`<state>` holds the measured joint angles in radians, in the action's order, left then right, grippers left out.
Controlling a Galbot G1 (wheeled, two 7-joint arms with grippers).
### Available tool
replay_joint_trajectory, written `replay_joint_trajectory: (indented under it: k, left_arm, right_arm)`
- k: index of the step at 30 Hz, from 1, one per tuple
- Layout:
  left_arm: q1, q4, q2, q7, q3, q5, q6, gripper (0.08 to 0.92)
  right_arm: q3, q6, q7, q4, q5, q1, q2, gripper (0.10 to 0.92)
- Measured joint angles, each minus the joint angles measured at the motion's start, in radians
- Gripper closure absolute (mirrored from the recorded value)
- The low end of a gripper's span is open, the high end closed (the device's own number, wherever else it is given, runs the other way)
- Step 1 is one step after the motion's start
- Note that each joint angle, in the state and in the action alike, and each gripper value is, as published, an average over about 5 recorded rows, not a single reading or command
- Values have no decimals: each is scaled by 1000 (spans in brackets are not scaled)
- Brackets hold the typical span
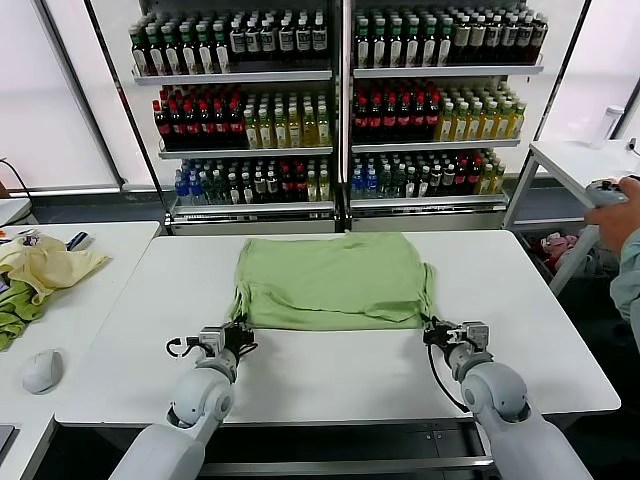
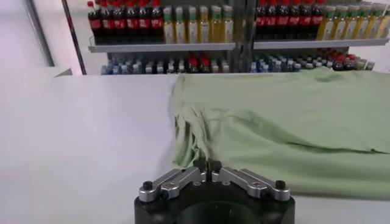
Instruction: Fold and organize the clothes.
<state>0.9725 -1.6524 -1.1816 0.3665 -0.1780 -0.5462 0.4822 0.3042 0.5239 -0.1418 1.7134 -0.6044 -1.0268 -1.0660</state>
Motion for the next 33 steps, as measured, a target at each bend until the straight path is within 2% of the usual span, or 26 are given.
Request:
replay_joint_trajectory:
  k: [10,27,30,33]
  left_arm:
    - [110,-141,37,7,-34,-9,20,911]
    - [453,-453,61,11,-138,26,25,911]
    - [504,-488,61,11,-151,38,28,911]
    - [545,-515,63,8,-157,52,31,910]
  right_arm:
    - [82,11,2,159,-1,-142,52,862]
    - [242,8,33,426,77,-483,79,859]
    - [255,2,49,453,102,-523,79,818]
    - [263,-12,61,472,123,-547,75,738]
